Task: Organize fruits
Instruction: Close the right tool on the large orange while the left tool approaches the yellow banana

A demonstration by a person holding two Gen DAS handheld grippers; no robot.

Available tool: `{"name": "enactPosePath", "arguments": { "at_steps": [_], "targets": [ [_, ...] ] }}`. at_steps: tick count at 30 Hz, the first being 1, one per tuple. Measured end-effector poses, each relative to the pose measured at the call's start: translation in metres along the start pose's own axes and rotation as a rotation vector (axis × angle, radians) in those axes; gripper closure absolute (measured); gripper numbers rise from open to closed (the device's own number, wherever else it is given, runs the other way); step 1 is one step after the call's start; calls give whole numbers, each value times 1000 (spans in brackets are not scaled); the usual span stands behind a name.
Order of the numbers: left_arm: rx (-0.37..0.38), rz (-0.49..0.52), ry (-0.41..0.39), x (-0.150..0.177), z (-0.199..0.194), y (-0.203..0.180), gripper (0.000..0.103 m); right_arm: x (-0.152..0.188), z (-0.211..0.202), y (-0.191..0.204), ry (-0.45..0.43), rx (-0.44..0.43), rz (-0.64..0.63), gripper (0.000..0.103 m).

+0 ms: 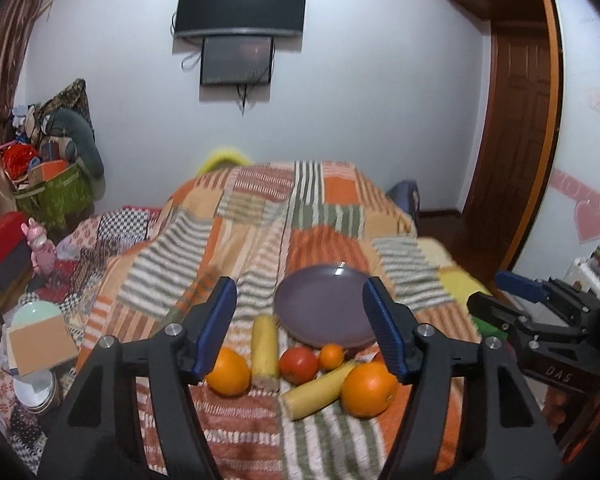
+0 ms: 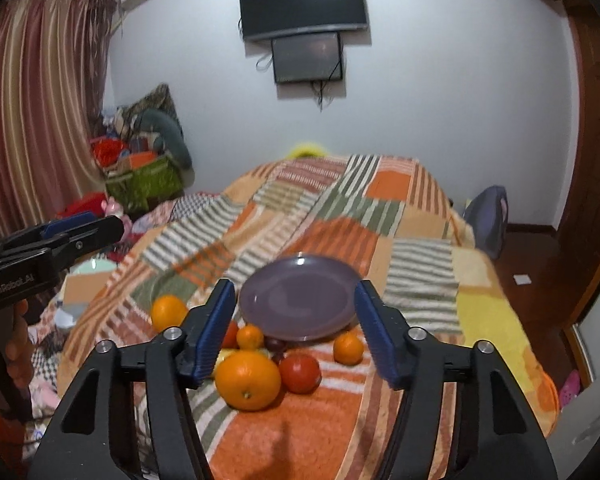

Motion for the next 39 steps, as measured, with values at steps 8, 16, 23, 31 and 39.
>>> {"name": "enactPosePath", "arguments": {
  "at_steps": [8,16,23,31,39],
  "targets": [
    [-12,-38,146,44,26,26,47,33,25,10,120,-45,24,48],
    [-1,-44,259,82,44,34,47,65,52,20,257,-97,45,45],
    [28,-51,339,110,58,33,47,87,70,29,342,-119,40,37],
    [58,-65,397,130,69,29,47,103,82,34,407,-136,40,32],
    [99,-63,436,137,80,21,47,107,84,34,403,-139,9,35]
  ]
}}
Point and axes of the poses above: each gripper's, at about its wrist camera, not at the fingertips, and z roughly the way its jaws point, y to its left, x to its underside, the point moved 7 cm from there along z, roughly the way its jaws point, and after that the axes turned 11 degrees about -y, right-handed, at the moved point
